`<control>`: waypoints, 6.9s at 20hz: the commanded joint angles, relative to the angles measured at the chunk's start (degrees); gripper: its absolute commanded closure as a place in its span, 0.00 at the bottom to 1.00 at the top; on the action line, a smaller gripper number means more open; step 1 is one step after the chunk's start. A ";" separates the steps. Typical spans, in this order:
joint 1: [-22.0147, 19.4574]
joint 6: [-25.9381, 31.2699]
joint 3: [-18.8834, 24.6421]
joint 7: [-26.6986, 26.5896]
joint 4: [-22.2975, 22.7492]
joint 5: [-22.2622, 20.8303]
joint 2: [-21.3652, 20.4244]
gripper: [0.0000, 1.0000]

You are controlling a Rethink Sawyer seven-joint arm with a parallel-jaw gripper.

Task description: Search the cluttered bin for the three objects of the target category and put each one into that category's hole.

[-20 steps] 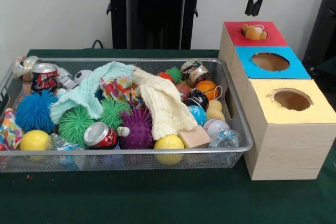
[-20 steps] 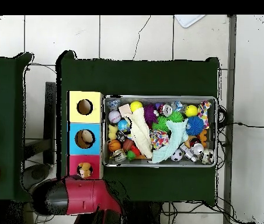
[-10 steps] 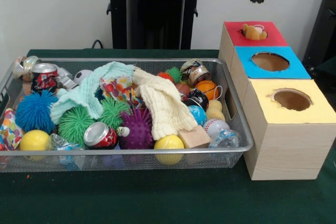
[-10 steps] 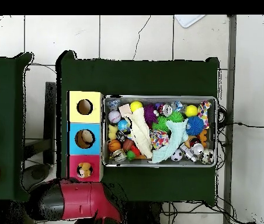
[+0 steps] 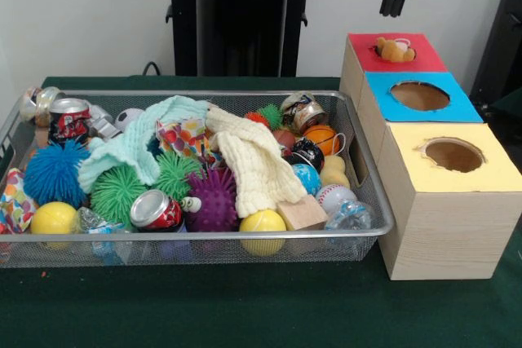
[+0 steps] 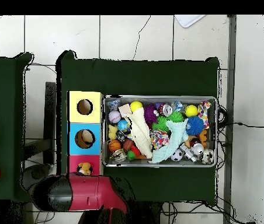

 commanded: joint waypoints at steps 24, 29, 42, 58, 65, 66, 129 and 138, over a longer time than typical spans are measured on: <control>0.82 -12.00 4.41 9.00 -3.31 -0.04 7.93 1.00; 0.13 -14.98 5.72 9.83 -4.13 1.91 11.98 1.00; 0.39 -16.10 4.01 9.26 -8.73 1.71 18.33 1.00; 1.58 8.28 2.16 9.17 -5.28 1.95 1.00 1.00; 1.17 5.66 1.45 7.10 -4.41 -1.01 0.19 1.00; 0.77 5.21 1.13 6.26 -4.35 -1.88 0.11 1.00; -28.96 -18.05 18.45 0.22 -13.76 -29.55 19.44 0.00; -31.57 -16.06 18.45 -3.51 -15.50 -32.82 20.82 0.00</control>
